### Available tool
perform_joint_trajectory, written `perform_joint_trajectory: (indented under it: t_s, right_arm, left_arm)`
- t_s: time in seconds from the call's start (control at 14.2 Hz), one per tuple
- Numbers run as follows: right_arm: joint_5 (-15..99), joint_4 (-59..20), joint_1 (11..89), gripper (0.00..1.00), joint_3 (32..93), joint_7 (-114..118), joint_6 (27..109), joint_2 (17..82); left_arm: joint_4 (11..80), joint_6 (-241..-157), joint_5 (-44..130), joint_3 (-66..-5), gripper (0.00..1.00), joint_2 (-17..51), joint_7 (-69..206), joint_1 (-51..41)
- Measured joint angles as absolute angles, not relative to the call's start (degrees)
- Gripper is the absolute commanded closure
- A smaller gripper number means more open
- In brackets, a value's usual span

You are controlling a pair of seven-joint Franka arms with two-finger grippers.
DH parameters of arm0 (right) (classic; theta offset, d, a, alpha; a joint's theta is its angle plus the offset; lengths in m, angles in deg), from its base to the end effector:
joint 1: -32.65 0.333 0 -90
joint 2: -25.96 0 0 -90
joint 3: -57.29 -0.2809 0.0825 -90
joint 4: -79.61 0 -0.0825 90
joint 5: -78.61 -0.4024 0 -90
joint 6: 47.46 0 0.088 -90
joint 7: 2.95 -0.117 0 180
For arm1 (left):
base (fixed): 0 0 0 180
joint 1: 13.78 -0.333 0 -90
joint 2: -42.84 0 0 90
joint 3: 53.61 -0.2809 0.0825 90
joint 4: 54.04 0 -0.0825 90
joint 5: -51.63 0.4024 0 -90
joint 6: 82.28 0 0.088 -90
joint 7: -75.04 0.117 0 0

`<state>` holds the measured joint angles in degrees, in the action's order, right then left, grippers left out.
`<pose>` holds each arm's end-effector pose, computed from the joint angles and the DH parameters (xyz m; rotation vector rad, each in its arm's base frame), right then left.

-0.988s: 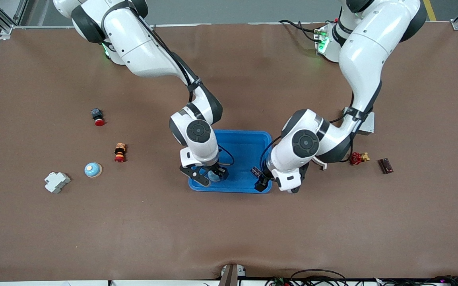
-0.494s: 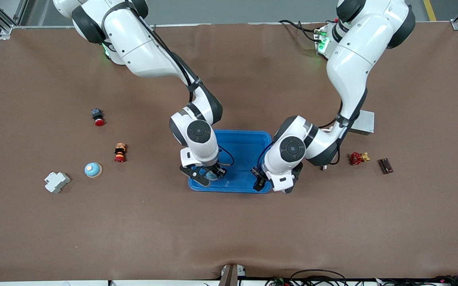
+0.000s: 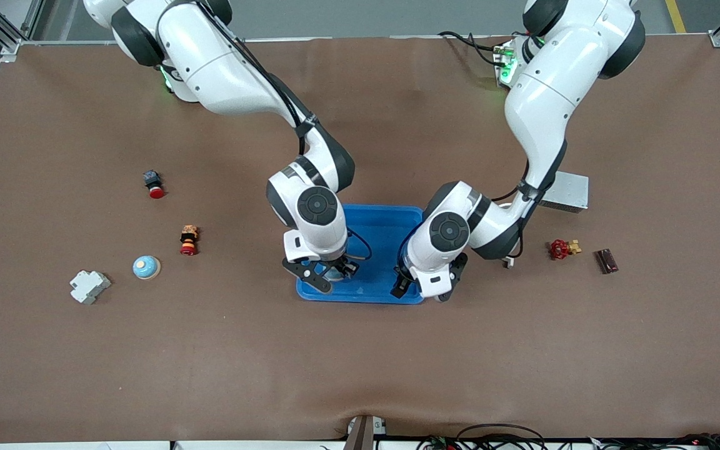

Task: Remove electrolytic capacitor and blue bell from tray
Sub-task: 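Grasp the second capacitor with the left gripper while the right gripper grasps the bell, then carry the bell with the right gripper while the left gripper carries the capacitor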

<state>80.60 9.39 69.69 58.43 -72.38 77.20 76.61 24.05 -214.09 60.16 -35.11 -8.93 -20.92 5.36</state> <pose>0.6087 0.4429 0.2009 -2.9929 0.8584 -0.1175 0.6063 -0.4096 0.1573 2.6081 1.5086 -0.1376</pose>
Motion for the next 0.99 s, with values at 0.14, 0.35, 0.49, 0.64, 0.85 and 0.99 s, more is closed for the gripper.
perform_joint_trajectory:
  t_s: [0.14, 0.35, 0.49, 0.64, 0.85, 0.99]
  right_arm:
    - [79.46, 9.7, 67.64, 1.0, 58.56, -67.36, 77.03, 76.04]
    - [77.17, 10.08, 62.38, 1.0, 58.65, -55.72, 75.83, 75.1]
    - [76.91, 10.11, 58.61, 1.0, 58.7, -47.92, 74.22, 74.09]
    - [76.8, 10.11, 54.98, 1.0, 58.78, -40.17, 73.59, 73.22]
    - [76.72, 9.56, 49.99, 1.0, 58.88, -29.76, 73.02, 72.91]
    - [76.71, 8.15, 46.55, 1.0, 58.95, -23.1, 73.5, 73.0]
  left_arm:
    - [24.05, -214.2, 60.16, -35.42, 0.0, -9.53, -20.92, 5.9]
    - [24.05, -214.37, 60.16, -35.77, 0.0, -10.03, -20.91, 6.29]
    - [24.05, -214.38, 60.17, -35.86, 0.23, -10.07, -20.91, 6.4]
    - [24.04, -214.4, 60.17, -35.93, 0.62, -10.07, -20.91, 6.4]
    - [24.03, -214.42, 60.18, -35.98, 0.96, -10.07, -20.91, 6.4]
    - [24.03, -214.42, 60.18, -36.03, 0.99, -10.08, -20.91, 6.4]
